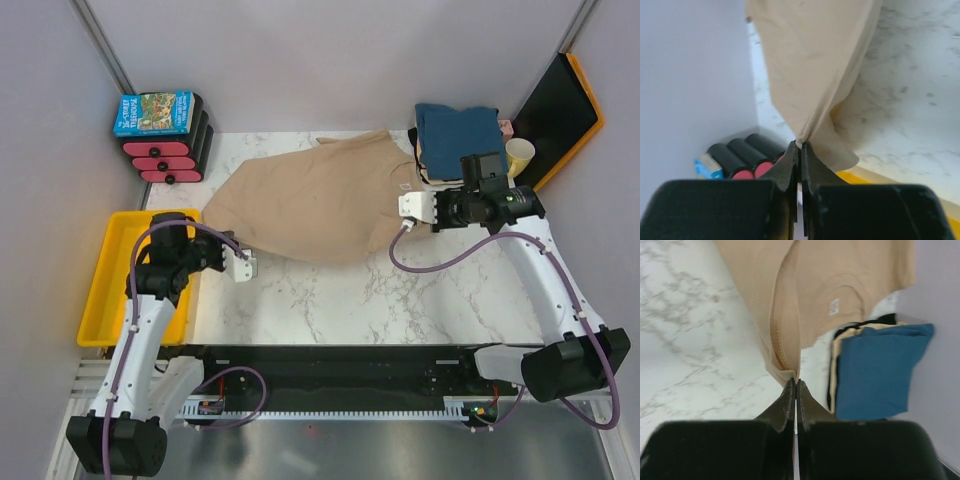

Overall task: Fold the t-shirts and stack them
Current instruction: Flatten out the tshirt, then fold the flattened tshirt in 1/3 of the way

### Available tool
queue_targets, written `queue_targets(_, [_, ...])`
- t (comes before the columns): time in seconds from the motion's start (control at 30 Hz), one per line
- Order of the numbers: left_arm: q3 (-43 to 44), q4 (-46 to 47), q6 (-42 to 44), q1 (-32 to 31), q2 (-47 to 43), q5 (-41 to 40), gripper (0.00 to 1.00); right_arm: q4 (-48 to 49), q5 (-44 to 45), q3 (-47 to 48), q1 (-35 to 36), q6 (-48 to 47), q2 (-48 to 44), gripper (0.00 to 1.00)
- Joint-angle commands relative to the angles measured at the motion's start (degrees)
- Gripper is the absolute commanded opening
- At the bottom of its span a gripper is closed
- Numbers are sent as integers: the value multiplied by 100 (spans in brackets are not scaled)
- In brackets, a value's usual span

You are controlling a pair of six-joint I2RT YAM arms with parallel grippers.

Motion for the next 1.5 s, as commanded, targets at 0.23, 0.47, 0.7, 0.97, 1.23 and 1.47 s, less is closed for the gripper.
queue_targets(0.23, [399,-3747,1883,44,518,-162,2,-3091,-1,-362,7,-1546,95,0])
queue_targets(0.47, [258,-4468,2437,44,562,-540,2,-3171,351,-811,16,-1968,-125,0])
queue_targets(0.7, [12,-5058,2937,44,176,-672,2,-3171,563,-1347,103,-2486,-398,0])
queue_targets(0.97, [-182,-4190,2570,44,96,-514,2,-1655,606,-1111,156,-1890,14,0])
queue_targets(1.23, [3,-4021,2612,44,448,-637,2,-254,835,-65,156,-1616,1182,0])
queue_targets(1.47, [-349,-4021,3491,44,439,-874,2,344,844,656,165,-1722,1913,0])
